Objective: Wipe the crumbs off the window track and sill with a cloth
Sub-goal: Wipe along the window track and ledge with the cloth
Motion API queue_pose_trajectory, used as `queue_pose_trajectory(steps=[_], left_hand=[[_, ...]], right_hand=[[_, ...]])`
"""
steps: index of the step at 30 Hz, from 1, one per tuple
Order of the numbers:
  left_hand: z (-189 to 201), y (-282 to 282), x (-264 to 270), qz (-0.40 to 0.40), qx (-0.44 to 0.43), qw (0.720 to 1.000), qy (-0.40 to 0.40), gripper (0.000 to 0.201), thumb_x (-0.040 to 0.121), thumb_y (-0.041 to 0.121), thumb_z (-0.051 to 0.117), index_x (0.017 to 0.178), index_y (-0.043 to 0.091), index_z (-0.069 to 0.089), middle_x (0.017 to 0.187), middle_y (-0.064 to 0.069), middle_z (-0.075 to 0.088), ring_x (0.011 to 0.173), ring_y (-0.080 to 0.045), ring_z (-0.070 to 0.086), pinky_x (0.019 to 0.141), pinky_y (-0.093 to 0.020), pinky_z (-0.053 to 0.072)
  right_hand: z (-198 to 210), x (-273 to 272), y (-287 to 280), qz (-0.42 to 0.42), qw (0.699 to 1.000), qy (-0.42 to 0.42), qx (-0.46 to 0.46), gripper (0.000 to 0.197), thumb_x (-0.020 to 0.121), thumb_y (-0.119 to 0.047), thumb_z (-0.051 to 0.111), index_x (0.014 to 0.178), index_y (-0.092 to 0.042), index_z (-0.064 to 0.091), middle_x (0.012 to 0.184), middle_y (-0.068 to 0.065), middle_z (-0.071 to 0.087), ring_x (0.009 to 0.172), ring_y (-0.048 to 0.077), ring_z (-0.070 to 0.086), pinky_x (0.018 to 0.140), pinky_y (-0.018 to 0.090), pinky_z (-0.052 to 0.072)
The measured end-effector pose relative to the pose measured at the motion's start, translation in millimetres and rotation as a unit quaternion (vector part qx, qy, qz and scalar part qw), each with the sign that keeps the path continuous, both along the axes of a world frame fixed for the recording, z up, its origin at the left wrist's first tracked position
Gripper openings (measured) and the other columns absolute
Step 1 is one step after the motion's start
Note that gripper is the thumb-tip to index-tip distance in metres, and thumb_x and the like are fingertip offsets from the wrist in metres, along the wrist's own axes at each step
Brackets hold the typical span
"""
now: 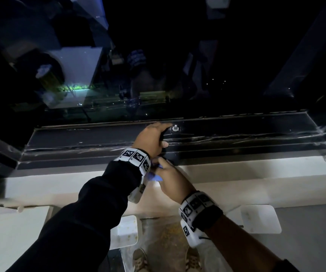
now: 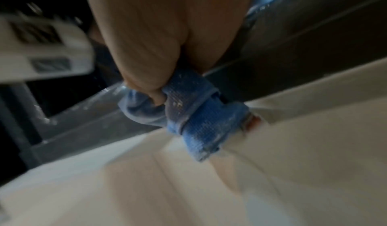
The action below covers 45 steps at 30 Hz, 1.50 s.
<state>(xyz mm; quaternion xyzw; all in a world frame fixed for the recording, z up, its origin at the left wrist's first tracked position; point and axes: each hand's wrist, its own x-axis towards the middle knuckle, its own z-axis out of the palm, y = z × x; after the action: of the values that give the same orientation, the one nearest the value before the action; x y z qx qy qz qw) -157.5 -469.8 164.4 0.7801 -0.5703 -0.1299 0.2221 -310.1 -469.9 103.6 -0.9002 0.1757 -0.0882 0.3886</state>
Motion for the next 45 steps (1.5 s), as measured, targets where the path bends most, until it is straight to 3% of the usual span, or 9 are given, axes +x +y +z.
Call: queue_pose_trajectory(steps=[8,17,20,23,28,33,36,39,45], left_hand=[[-1.1,0.5,0.2,0.005,-0.004,1.0,-0.004,0.066,0.077,0.015,0.073,0.136,0.025,0.046,0.128,-0.002,0.054,0.121,-0.022,0.048,0.098,-0.026,0.036],[-3.3,0.3,-3.6,0.016,-0.004,1.0,0.002,0.067,0.077,0.012,0.073,0.137,0.026,0.045,0.129,0.0,0.053,0.123,-0.02,0.047,0.1,-0.028,0.037],[-4.4,2.3,-3.4,0.017,-0.006,1.0,-0.002,0.067,0.077,0.012,0.072,0.137,0.026,0.045,0.128,-0.001,0.053,0.122,-0.021,0.047,0.101,-0.029,0.038],[-4.6,2.9,-3.7,0.016,-0.007,1.0,-0.002,0.067,0.077,0.011,0.072,0.137,0.025,0.045,0.128,-0.001,0.053,0.122,-0.021,0.047,0.101,-0.03,0.038],[-2.3,2.1,-6.2,0.019,-0.01,1.0,-0.006,0.066,0.077,0.011,0.071,0.137,0.025,0.045,0.128,-0.001,0.053,0.122,-0.021,0.047,0.099,-0.028,0.036],[-1.3,2.4,-7.9,0.021,-0.011,1.0,-0.009,0.067,0.077,0.01,0.072,0.136,0.023,0.046,0.128,-0.002,0.053,0.122,-0.022,0.047,0.101,-0.029,0.036],[-0.5,2.0,-11.7,0.032,-0.006,0.999,-0.01,0.066,0.077,0.008,0.07,0.136,0.023,0.045,0.129,-0.002,0.052,0.123,-0.022,0.046,0.101,-0.03,0.036],[-1.2,1.4,-16.7,0.05,-0.007,0.999,-0.018,0.066,0.077,0.006,0.069,0.135,0.024,0.046,0.128,-0.001,0.052,0.122,-0.022,0.047,0.1,-0.033,0.041],[-1.3,-2.6,-18.9,0.057,-0.001,0.998,-0.026,0.065,0.075,0.002,0.066,0.134,0.023,0.047,0.129,-0.004,0.052,0.12,-0.025,0.048,0.099,-0.034,0.042]], right_hand=[[-8.9,-51.9,1.8,0.054,0.996,-0.064,0.026,0.039,0.071,-0.013,0.041,0.091,-0.007,0.074,0.095,-0.02,0.058,0.103,-0.01,0.047,0.095,0.028,0.047],[-36.8,-64.8,-20.5,-0.11,0.988,-0.022,-0.105,0.053,0.075,-0.002,0.04,0.12,-0.017,0.064,0.123,-0.014,0.044,0.109,0.012,0.047,0.091,0.031,0.049],[-8.2,-79.2,-12.3,-0.061,0.995,-0.014,0.081,0.055,0.075,0.004,0.046,0.099,-0.04,0.069,0.113,-0.035,0.054,0.091,-0.009,0.06,0.069,0.022,0.053],[0.5,-82.6,-35.5,-0.114,0.964,-0.027,0.24,0.045,0.078,0.005,0.051,0.094,-0.034,0.07,0.1,-0.009,0.071,0.057,0.022,0.065,0.042,0.036,0.05],[-41.1,-69.6,-28.3,-0.214,0.973,-0.04,-0.072,0.041,0.084,-0.007,0.049,0.117,-0.026,0.066,0.124,0.001,0.059,0.112,0.021,0.055,0.096,0.039,0.047],[-23.9,-81.9,-3.1,-0.065,0.992,-0.093,0.048,0.049,0.079,0.009,0.057,0.101,-0.032,0.07,0.115,-0.023,0.062,0.1,0.005,0.062,0.089,0.024,0.049],[-14.1,-101.2,-34.7,-0.214,0.962,-0.11,0.127,0.041,0.081,-0.003,0.06,0.091,-0.041,0.071,0.096,-0.005,0.071,0.075,0.015,0.066,0.059,0.021,0.051],[-19.2,-110.3,-66.0,-0.351,0.919,-0.158,-0.089,0.027,0.078,-0.004,0.061,0.091,-0.022,0.076,0.097,0.004,0.067,0.094,-0.009,0.052,0.081,0.005,0.04],[-43.0,-95.0,-21.8,-0.246,0.957,-0.132,-0.072,0.026,0.086,-0.001,0.06,0.095,-0.021,0.074,0.104,-0.004,0.062,0.101,0.019,0.059,0.086,0.036,0.049]])
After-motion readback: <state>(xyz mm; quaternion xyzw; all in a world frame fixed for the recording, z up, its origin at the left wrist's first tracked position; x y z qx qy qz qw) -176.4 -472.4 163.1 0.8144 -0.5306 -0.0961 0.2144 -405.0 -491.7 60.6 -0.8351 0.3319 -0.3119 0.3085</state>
